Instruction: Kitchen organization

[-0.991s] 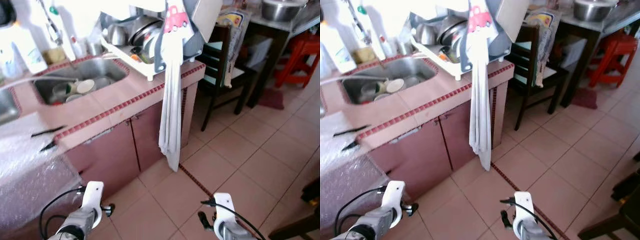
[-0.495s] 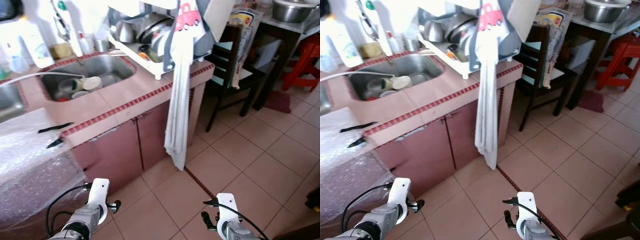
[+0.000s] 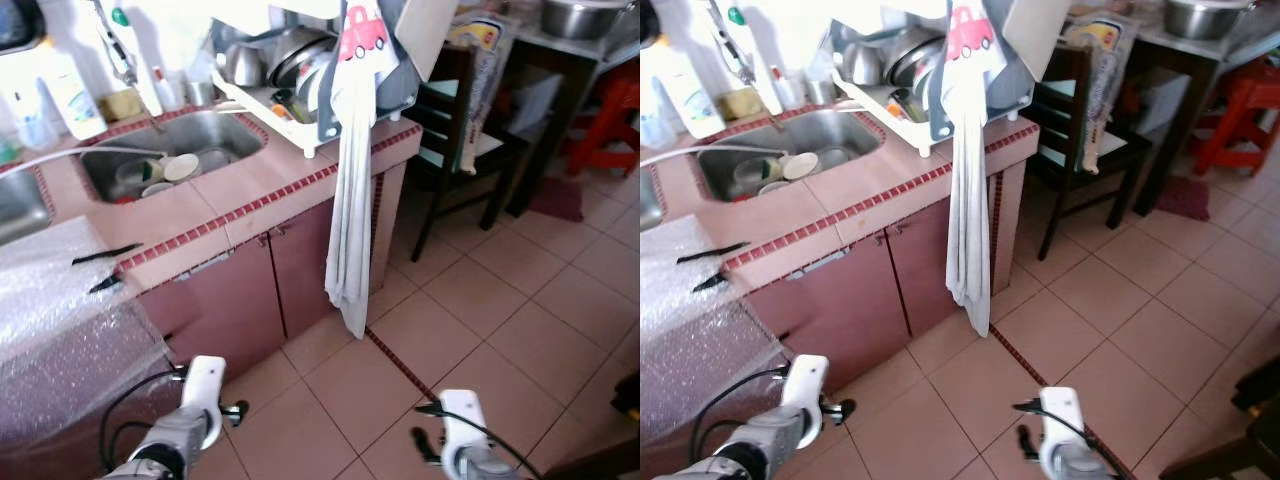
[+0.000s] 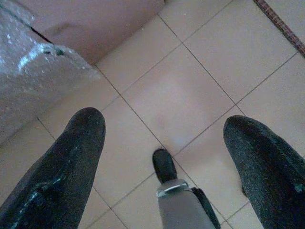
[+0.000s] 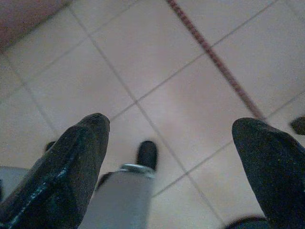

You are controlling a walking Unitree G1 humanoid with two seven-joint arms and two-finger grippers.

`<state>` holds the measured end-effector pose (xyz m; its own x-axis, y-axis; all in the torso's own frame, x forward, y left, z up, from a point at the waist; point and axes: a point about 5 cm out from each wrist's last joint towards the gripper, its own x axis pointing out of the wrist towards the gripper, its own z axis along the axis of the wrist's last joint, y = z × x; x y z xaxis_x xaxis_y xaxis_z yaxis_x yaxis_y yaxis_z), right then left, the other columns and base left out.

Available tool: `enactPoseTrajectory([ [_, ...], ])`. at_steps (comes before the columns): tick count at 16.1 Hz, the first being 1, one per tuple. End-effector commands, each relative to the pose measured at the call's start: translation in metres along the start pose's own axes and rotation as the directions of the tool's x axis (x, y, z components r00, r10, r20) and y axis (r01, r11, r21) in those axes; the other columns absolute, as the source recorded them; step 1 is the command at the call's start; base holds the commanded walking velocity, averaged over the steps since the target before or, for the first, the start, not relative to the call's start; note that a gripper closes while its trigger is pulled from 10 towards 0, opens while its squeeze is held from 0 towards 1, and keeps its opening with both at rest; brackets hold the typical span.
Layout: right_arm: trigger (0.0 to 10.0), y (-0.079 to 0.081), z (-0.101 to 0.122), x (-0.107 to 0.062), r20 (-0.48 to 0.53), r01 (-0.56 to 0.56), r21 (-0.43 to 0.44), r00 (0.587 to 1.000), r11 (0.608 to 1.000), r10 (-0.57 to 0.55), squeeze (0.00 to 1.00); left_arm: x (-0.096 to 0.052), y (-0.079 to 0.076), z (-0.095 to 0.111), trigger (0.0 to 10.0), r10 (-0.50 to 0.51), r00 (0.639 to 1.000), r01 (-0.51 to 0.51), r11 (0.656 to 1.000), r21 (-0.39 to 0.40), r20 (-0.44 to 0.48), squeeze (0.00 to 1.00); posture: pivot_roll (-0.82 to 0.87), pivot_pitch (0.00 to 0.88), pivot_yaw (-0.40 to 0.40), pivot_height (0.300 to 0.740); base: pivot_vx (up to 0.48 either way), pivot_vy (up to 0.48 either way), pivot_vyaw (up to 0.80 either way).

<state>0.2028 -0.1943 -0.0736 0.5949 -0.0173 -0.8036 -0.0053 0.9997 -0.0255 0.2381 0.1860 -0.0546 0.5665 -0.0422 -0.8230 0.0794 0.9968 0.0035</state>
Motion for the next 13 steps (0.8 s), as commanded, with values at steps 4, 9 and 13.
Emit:
enactPoseTrajectory([
  [4, 10.0, 0.0082, 0.0019, 0.001, 0.006, -0.023, -0.007, 1.0, 1.0, 0.023, 0.0, -0.0016, 0.0097, -0.0012, 10.0, 0.027, 1.0, -0.027, 1.0, 0.014, -0.008, 0.0, -0.14, 0.0, 0.043, 0.74, 0.0, -0.12, 0.0],
  [9, 10.0, 0.0077, 0.0028, 0.0011, 0.009, -0.021, -0.014, 1.0, 1.0, 0.021, 0.0, -0.0015, 0.0092, -0.0017, 10.0, 0.023, 1.0, -0.023, 0.999, 0.025, -0.014, 0.0, -0.14, 0.0, 0.045, 0.74, 0.0, -0.48, 0.0],
  [13, 10.0, 0.0078, 0.0022, 0.001, 0.008, -0.022, -0.019, 1.0, 1.0, 0.022, 0.0, -0.0014, 0.0088, -0.0023, 10.0, 0.029, 1.0, -0.029, 1.0, -0.008, -0.005, 0.0, -0.14, 0.0, 0.043, 0.74, 0.0, -0.24, 0.0],
])
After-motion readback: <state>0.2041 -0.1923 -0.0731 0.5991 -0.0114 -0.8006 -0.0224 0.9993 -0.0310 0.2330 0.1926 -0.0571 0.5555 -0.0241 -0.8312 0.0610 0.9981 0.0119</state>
